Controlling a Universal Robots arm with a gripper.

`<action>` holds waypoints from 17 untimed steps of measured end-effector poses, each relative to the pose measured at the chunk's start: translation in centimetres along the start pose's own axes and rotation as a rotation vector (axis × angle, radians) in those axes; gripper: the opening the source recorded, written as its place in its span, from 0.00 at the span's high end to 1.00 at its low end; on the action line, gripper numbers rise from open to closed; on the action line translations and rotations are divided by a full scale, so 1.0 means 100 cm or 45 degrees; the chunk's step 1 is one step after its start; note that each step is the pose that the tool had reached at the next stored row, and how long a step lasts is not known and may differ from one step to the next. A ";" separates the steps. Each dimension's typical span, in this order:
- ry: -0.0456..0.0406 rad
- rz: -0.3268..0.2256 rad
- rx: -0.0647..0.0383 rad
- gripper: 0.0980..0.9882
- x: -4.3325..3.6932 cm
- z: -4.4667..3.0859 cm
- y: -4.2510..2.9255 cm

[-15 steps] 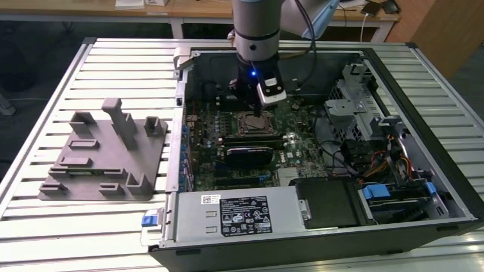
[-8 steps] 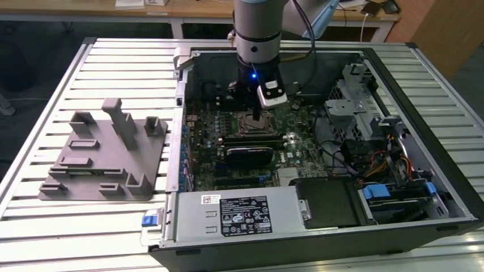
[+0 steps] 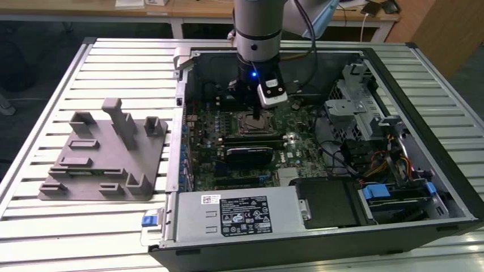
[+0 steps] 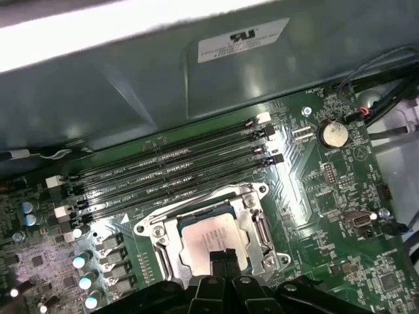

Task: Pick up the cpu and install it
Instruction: 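Install the first cpu locking lever, then install the second cpu locking lever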

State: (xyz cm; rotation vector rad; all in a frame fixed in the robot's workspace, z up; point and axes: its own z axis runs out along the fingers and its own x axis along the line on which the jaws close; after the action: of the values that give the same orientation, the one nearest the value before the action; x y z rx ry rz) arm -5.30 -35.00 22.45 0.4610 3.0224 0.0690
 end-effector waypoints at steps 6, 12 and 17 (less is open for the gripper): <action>0.000 0.000 0.000 0.99 -0.0008 -0.0110 0.0006; 0.000 0.000 0.000 0.99 -0.0009 -0.0118 0.0007; 0.000 0.000 0.000 0.99 -0.0011 -0.0119 -0.0001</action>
State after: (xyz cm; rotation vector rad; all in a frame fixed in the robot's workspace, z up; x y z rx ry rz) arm -5.30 -35.09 23.65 0.4610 3.0224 0.0690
